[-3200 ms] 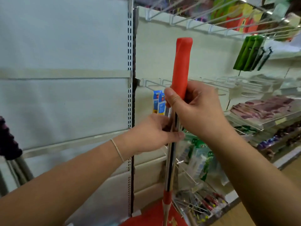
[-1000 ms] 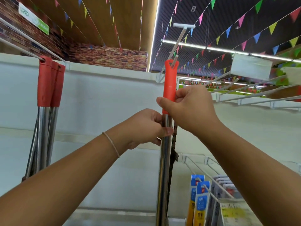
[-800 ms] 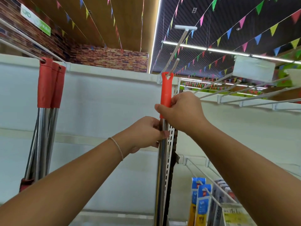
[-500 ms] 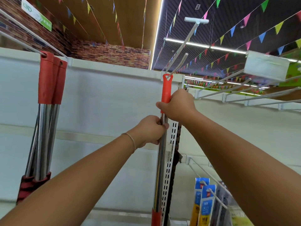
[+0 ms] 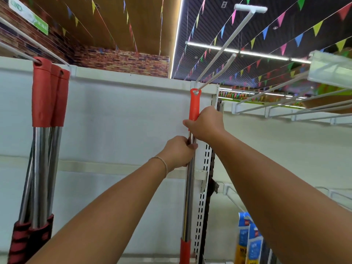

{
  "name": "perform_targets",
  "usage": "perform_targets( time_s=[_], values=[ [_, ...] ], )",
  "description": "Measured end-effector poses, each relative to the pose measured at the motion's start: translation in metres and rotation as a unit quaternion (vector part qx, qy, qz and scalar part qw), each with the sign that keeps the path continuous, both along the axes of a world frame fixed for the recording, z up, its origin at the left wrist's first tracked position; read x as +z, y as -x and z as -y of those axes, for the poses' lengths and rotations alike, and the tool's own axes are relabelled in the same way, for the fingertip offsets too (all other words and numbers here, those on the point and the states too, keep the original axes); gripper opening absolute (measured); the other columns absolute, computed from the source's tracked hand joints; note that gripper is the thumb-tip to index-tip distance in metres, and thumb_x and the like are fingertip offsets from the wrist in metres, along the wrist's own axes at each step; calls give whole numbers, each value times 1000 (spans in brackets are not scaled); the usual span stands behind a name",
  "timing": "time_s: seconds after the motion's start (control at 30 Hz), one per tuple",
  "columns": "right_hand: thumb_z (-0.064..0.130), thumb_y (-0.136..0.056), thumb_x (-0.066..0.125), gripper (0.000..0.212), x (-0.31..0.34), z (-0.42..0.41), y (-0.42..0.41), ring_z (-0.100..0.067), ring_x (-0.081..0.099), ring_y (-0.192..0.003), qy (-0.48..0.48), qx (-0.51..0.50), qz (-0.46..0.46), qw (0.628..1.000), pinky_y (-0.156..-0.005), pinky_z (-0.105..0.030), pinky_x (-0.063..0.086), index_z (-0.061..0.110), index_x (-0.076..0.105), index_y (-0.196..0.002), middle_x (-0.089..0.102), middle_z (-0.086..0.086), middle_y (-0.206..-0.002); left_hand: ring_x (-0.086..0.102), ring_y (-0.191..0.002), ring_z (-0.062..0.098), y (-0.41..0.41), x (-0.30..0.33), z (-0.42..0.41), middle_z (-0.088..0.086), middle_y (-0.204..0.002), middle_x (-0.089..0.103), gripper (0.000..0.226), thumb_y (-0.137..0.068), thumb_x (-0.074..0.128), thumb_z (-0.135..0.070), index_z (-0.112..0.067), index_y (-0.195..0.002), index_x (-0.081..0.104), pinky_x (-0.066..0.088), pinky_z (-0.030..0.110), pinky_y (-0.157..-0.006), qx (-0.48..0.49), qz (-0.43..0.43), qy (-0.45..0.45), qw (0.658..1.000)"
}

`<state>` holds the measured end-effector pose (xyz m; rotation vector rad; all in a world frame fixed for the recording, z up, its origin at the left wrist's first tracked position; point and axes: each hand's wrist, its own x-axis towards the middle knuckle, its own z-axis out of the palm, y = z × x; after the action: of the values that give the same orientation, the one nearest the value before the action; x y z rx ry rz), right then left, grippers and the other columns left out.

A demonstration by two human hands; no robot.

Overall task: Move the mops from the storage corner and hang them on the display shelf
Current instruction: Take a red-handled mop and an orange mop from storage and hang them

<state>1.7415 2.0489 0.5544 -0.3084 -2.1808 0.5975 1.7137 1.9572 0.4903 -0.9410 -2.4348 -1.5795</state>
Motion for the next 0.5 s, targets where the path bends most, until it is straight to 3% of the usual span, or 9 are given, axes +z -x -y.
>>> perform_targets(
  time_s=[0.13,0.5],
  values=[
    [43,-86,72,38,-1,2,6,-21,65,-74,3,-16,-2,1000,-51,-25,42,9,62,-98,66,-6,-87,69,-90,35,11,-2,-1,15,-90,66,26,-99,52,-32,-9,-94,63,60,47,-81,-6,0,-9,1000],
    [41,-90,68,39,-11,12,12,-20,60,-69,19,-48,-35,998,-45,-21,33,4,65,-100,65,-8,-86,60,-70,26,29,-12,-2,10,-75,60,35,-100,49,-38,-8,-88,62,58,47,-85,-10,-12,-8,1000]
  ],
)
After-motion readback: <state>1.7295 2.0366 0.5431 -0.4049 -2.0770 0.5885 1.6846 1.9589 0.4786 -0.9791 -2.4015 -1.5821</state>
